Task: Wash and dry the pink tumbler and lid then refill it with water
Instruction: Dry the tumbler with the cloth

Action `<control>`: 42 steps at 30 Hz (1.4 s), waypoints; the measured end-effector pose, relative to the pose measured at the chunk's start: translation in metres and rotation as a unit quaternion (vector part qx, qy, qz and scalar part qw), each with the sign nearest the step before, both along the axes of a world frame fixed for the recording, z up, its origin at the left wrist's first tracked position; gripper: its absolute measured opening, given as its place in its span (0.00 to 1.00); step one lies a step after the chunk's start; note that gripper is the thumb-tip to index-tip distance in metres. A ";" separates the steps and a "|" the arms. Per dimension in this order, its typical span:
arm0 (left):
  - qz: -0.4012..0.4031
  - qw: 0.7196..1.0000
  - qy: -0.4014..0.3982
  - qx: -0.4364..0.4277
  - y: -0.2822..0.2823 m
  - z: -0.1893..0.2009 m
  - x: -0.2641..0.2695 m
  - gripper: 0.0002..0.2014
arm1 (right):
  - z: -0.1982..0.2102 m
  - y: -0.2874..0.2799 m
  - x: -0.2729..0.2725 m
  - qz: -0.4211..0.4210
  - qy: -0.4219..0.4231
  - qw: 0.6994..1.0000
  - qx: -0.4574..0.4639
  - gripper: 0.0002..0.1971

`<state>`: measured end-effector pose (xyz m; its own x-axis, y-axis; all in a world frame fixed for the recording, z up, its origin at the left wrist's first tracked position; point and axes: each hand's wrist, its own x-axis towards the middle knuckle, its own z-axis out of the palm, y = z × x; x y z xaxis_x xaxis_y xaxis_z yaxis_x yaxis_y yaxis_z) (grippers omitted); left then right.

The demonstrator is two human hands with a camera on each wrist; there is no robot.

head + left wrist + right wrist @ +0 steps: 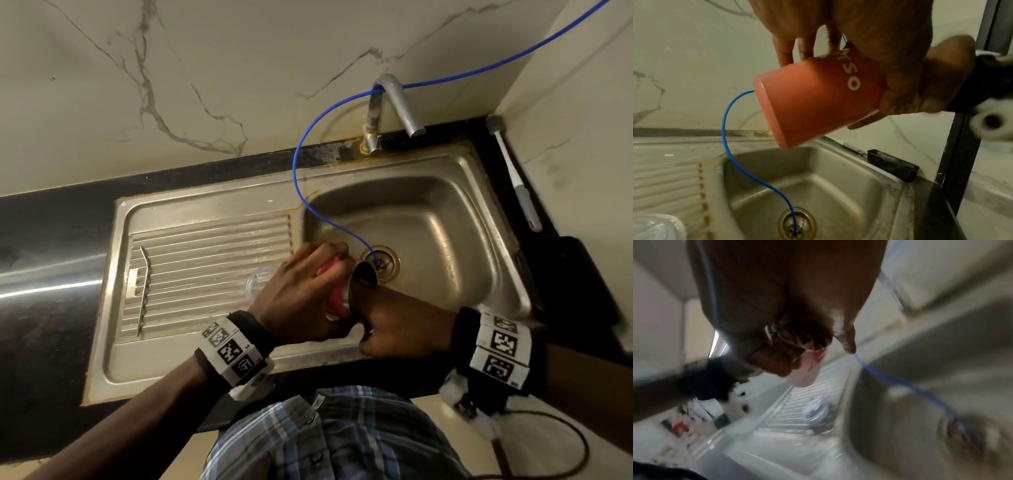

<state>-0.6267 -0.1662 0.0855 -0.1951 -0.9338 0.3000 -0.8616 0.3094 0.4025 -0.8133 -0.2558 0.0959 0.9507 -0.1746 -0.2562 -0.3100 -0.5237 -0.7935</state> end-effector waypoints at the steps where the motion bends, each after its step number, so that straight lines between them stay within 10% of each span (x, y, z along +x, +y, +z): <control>1: -0.002 1.000 0.009 0.010 0.000 0.002 0.000 0.38 | -0.002 -0.004 -0.005 0.072 0.000 0.983 -0.167 0.29; 3: -0.007 0.999 0.038 0.037 -0.001 0.007 0.001 0.40 | 0.000 -0.011 -0.008 0.148 0.010 0.901 -0.407 0.22; 5: -0.015 0.994 0.085 0.062 -0.002 0.012 0.004 0.42 | 0.008 -0.011 -0.005 0.157 0.020 0.877 -0.454 0.14; 12: -0.031 0.993 0.091 0.072 0.000 0.019 0.007 0.44 | 0.028 0.007 0.008 -0.032 0.043 0.988 -0.142 0.13; 20: -0.043 0.995 0.013 0.094 0.003 0.013 0.014 0.45 | 0.012 0.023 0.014 -0.232 0.032 0.960 0.152 0.28; 25: -0.029 0.989 0.082 0.116 0.002 0.027 0.019 0.45 | 0.014 0.017 -0.001 -0.059 0.012 0.996 -0.070 0.23; 30: -0.048 0.956 0.169 0.236 0.005 0.029 0.017 0.45 | 0.014 -0.006 -0.016 0.210 -0.006 0.905 -0.371 0.15; 34: -0.048 0.922 0.214 0.319 -0.004 0.033 0.029 0.41 | 0.013 -0.003 -0.011 0.162 -0.059 0.919 -0.355 0.23; 42: -0.015 0.956 0.016 0.293 0.004 0.033 0.029 0.58 | 0.008 0.019 -0.008 -0.120 0.071 0.988 -0.066 0.23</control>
<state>-0.5978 -0.1617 0.1187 -0.2233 -0.9378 -0.2659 -0.8404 0.0470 0.5398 -0.8210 -0.2364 0.1043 0.8338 -0.4320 -0.3438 -0.5413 -0.5173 -0.6628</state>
